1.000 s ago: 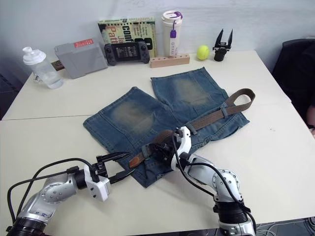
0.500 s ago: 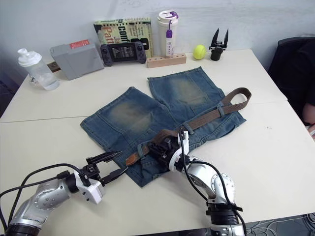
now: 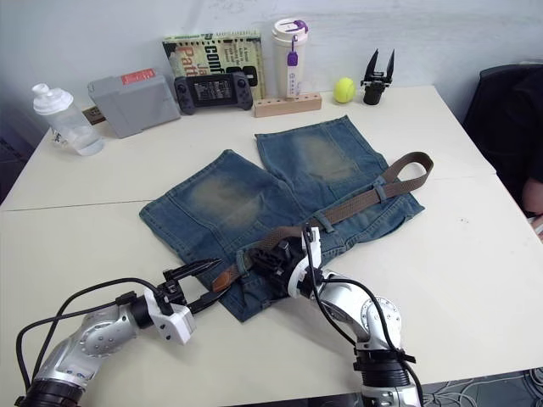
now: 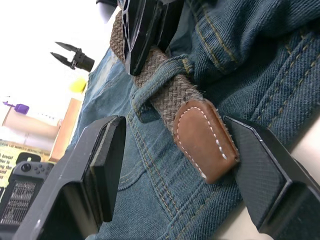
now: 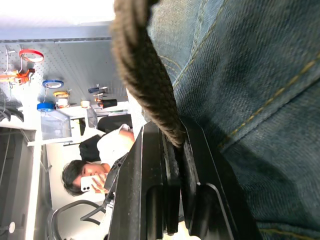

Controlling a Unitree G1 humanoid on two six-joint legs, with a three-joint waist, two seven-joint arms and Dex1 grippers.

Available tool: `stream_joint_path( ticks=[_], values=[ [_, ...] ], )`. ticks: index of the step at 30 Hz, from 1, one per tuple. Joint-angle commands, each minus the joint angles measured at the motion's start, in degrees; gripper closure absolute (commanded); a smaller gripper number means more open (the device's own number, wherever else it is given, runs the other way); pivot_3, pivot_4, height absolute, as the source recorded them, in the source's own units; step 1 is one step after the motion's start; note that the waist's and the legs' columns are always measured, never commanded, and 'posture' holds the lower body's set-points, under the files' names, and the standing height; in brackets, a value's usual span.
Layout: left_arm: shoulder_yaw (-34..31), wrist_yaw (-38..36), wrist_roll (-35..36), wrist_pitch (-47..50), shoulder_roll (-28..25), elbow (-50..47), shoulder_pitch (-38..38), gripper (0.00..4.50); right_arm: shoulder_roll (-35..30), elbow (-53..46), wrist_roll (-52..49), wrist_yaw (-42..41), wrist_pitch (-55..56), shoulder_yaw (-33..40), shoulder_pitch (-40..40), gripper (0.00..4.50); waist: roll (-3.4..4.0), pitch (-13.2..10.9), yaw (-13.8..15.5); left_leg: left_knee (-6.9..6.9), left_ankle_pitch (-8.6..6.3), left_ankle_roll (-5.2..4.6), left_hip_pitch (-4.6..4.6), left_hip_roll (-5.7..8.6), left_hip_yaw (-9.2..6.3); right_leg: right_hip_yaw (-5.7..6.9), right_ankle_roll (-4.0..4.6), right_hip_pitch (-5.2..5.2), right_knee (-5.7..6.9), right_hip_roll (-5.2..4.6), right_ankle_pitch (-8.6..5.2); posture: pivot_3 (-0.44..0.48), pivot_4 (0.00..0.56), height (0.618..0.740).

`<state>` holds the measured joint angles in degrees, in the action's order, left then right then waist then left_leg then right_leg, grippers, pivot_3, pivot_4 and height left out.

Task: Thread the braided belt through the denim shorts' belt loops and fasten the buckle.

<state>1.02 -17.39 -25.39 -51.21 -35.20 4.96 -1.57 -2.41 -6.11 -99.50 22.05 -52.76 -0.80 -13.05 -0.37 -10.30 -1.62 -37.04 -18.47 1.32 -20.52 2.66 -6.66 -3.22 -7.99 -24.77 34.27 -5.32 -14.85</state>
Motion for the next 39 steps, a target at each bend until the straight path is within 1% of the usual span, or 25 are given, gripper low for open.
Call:
stream_joint_path(
  ticks=[1, 5, 7, 8, 10, 13, 15, 17, 22, 23, 26, 28, 29, 30, 31, 33, 34, 37, 38, 39],
  values=[
    [0.7, 0.0, -1.9, 2.0, -1.4, 1.2, -1.1, 1.09, 0.4, -0.8, -0.9, -0.7, -0.6, -1.0, -0.4, 4.5, 0.02, 0.0, 0.0, 0.0, 0.0, 0.0, 0.01, 0.0, 0.0, 0.0, 0.0, 0.01, 0.0, 0.0, 0.0, 0.0, 0.15, 0.716],
    [0.9, 0.5, -2.6, 2.8, -2.2, 1.3, -1.4, 1.09, 0.3, -0.8, -0.7, -0.9, -0.6, -1.2, -0.4, 4.5, 0.03, 0.0, -0.1, 0.02, 0.0, 0.0, 0.05, -0.01, 0.01, -0.02, 0.01, 0.01, 0.03, 0.01, 0.0, 0.0, 0.15, 0.716],
    [1.1, 0.5, -2.4, 3.0, -2.4, 1.2, -1.4, 1.64, 0.1, -0.7, -0.5, -1.0, -0.7, -1.3, -0.4, 4.5, 0.04, 0.0, -0.1, 0.02, 0.0, 0.0, 0.07, -0.01, 0.02, -0.03, 0.01, 0.01, 0.04, 0.01, -0.01, 0.0, 0.15, 0.716],
    [1.3, 0.3, -2.2, 3.1, -2.6, 1.0, -1.4, 1.78, 0.1, -0.7, -0.4, -1.1, -0.8, -1.4, -0.4, 4.5, 0.04, 0.0, -0.1, 0.02, 0.0, 0.0, 0.07, -0.01, 0.02, -0.03, 0.01, 0.01, 0.05, 0.01, -0.01, 0.0, 0.15, 0.716],
    [1.6, 0.3, -2.0, 3.2, -2.7, 0.7, -1.6, 2.81, 0.1, -0.6, -0.3, -1.2, -0.8, -1.4, -0.4, 4.5, 0.05, 0.0, -0.1, 0.02, 0.0, 0.0, 0.08, -0.01, 0.04, -0.04, 0.02, 0.01, 0.06, 0.02, -0.01, 0.0, 0.15, 0.716],
    [1.8, 0.5, -2.2, 3.8, -2.9, 0.5, -1.6, 3.67, -0.1, -0.6, -0.1, -1.4, -0.9, -1.5, -0.6, 4.5, 0.05, 0.0, -0.1, 0.02, 0.0, 0.0, 0.08, -0.02, 0.04, -0.04, 0.02, 0.01, 0.06, 0.02, -0.01, 0.0, 0.15, 0.716],
    [1.8, 0.6, -2.4, 4.1, -3.0, 0.3, -1.8, 4.43, -0.3, -0.7, 0.0, -1.4, -1.0, -1.6, -0.6, 4.5, 0.25, 0.2, -0.1, 0.02, 0.0, 0.0, 0.09, -0.02, 0.03, -0.04, 0.02, 0.02, 0.06, 0.01, -0.01, 0.0, 0.15, 0.716],
    [1.8, 0.8, -2.4, 4.1, -3.1, 0.0, -1.9, 4.43, -0.3, -0.8, 0.0, -1.4, -1.1, -1.6, -0.6, 4.5, 0.57, 0.3, -0.1, 0.04, 0.0, 0.0, 0.11, 0.0, 0.08, -0.06, 0.02, 0.04, 0.05, -0.01, -0.02, 0.0, 0.15, 0.716],
    [0.6, 2.3, -3.5, 3.7, -3.4, -2.5, -2.7, 4.43, -1.6, -1.2, 1.5, -1.7, -1.7, -1.9, -0.8, 4.5, 0.6, 0.4, -0.1, 0.04, 0.0, 0.0, 0.12, -0.01, 0.08, -0.06, 0.01, 0.04, 0.05, 0.01, -0.02, 0.0, 0.15, 0.716],
    [0.3, 2.6, -4.1, 3.5, -3.6, -3.0, -2.8, 4.5, -1.8, -1.3, 1.9, -1.7, -1.8, -1.9, -0.9, 3.85, 0.6, 0.4, -0.1, 0.04, 0.0, 0.0, 0.12, -0.01, 0.08, -0.06, 0.01, 0.04, 0.05, 0.01, -0.02, 0.0, 0.15, 0.716],
    [-0.4, 3.0, -4.8, 3.2, -4.0, -4.0, -3.4, 4.5, -2.4, -2.8, 0.6, -2.1, -1.3, -0.9, -1.4, 3.05, 0.6, 0.4, -0.1, 0.04, 0.0, 0.0, 0.12, 0.0, 0.08, -0.06, 0.01, 0.04, 0.05, 0.0, -0.02, 0.0, 0.15, 0.716],
    [-0.7, 3.2, -5.0, 3.3, -4.2, -4.4, -3.7, 4.5, -3.3, -3.9, -0.2, -2.1, -1.1, 0.0, -1.7, 2.33, 0.6, 0.4, -0.1, 0.04, 0.0, 0.0, 0.12, 0.0, 0.08, -0.07, 0.01, 0.04, 0.05, 0.01, -0.02, 0.0, 0.15, 0.716],
    [-0.9, 3.4, -5.0, 3.4, -4.2, -4.7, -3.8, 4.5, -4.5, -5.1, -0.8, -2.7, -1.3, 0.7, -1.9, 1.82, 0.6, 0.4, -0.1, 0.04, 0.0, 0.0, 0.12, 0.0, 0.08, -0.07, 0.01, 0.04, 0.04, 0.01, -0.02, 0.0, 0.15, 0.716],
    [-1.0, 3.6, -4.9, 3.7, -4.3, -5.0, -3.9, 4.5, -5.6, -6.1, -1.3, -3.2, -1.6, 1.4, -2.0, 1.56, 0.6, 0.4, -0.1, 0.04, 0.0, 0.0, 0.12, -0.01, 0.08, -0.07, 0.01, 0.04, 0.05, 0.02, -0.02, 0.0, 0.15, 0.716],
    [-1.2, 3.8, -4.9, 3.8, -4.4, -5.2, -4.1, 4.5, -7.1, -7.5, -1.5, -4.3, -2.1, 2.2, -2.2, 1.01, 0.6, 0.4, -0.1, 0.04, 0.0, 0.0, 0.12, -0.01, 0.08, -0.07, 0.01, 0.03, 0.05, 0.02, -0.02, 0.0, 0.15, 0.716],
    [-1.6, 4.3, -5.0, 3.7, -4.7, -5.4, -4.4, 4.5, -14.7, -13.2, 4.8, -11.0, -6.1, 2.0, -2.9, 0.33, 0.6, 0.4, -0.1, 0.05, 0.0, 0.0, 0.11, -0.01, 0.08, -0.07, 0.01, 0.02, 0.05, 0.02, -0.02, 0.0, 0.15, 0.716],
    [-1.8, 4.4, -4.9, 3.6, -4.7, -5.6, -4.6, 4.5, -18.1, -16.2, 7.5, -14.1, -7.8, 1.7, -3.0, 0.08, 0.6, 0.4, -0.2, 0.05, 0.0, 0.0, 0.11, -0.02, 0.08, -0.07, 0.02, 0.02, 0.05, 0.02, -0.03, 0.0, 0.15, 0.716],
    [-1.9, 4.6, -4.7, 3.6, -4.7, -6.0, -4.9, 4.5, -26.3, -23.4, 14.7, -22.2, -10.4, -1.0, -2.7, 0.03, 0.59, 0.4, -0.1, 0.05, 0.0, -0.01, 0.1, -0.01, 0.08, -0.06, 0.01, 0.04, 0.01, 0.01, -0.03, 0.0, 0.15, 0.716],
    [-1.9, 4.7, -4.7, 3.6, -4.6, -6.2, -5.1, 4.5, -28.4, -24.9, 16.9, -23.7, -10.4, -2.2, -2.5, 0.48, 0.61, 0.3, 0.0, 0.04, -0.01, -0.01, 0.1, -0.02, 0.08, -0.06, 0.01, 0.04, 0.0, 0.02, -0.03, 0.0, 0.15, 0.716],
    [-1.8, 4.7, -4.6, 3.7, -4.5, -6.4, -5.2, 4.5, -30.8, -26.2, 21.0, -25.2, -8.9, -4.3, -2.3, 0.61, 0.61, 0.3, 0.0, 0.03, -0.01, -0.02, 0.07, 0.03, 0.09, -0.06, -0.01, 0.04, 0.0, -0.03, -0.04, 0.0, 0.15, 0.716]
  ],
)
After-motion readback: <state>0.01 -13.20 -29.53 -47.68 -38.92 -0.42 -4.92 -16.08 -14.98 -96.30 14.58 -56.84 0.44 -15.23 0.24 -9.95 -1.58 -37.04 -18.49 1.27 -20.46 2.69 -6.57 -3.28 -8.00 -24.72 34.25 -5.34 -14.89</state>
